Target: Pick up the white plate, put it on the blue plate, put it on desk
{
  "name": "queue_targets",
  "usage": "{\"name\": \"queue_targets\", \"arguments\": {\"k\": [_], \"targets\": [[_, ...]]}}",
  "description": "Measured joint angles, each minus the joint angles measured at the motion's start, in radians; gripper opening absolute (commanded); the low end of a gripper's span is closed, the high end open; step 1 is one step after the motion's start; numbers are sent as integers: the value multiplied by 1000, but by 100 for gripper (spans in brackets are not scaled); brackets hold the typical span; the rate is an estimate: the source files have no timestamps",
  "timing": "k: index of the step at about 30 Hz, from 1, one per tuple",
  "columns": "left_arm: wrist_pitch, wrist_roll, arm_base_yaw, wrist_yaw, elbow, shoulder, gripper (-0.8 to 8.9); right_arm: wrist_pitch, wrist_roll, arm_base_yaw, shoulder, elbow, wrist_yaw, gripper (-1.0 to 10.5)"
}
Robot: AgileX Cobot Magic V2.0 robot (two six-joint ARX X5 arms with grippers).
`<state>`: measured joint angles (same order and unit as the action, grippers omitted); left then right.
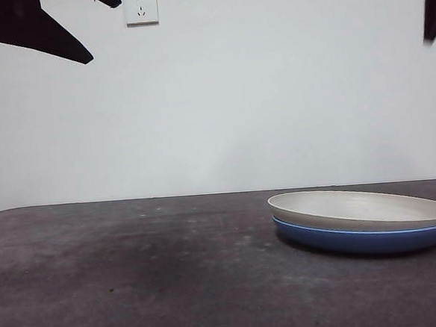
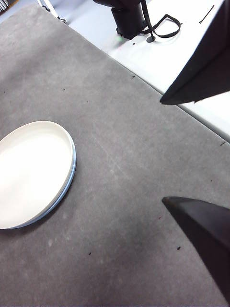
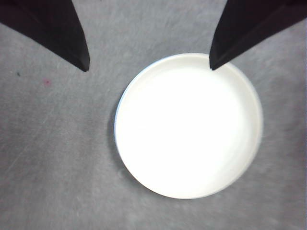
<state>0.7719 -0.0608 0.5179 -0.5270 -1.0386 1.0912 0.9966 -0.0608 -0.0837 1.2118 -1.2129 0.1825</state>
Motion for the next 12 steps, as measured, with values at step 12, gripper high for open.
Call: {"name": "queue_targets", "arguments": {"k": [12], "targets": [[0,0,0,0,0,-14,312,-141,2,44,329,11,27,401]]}}
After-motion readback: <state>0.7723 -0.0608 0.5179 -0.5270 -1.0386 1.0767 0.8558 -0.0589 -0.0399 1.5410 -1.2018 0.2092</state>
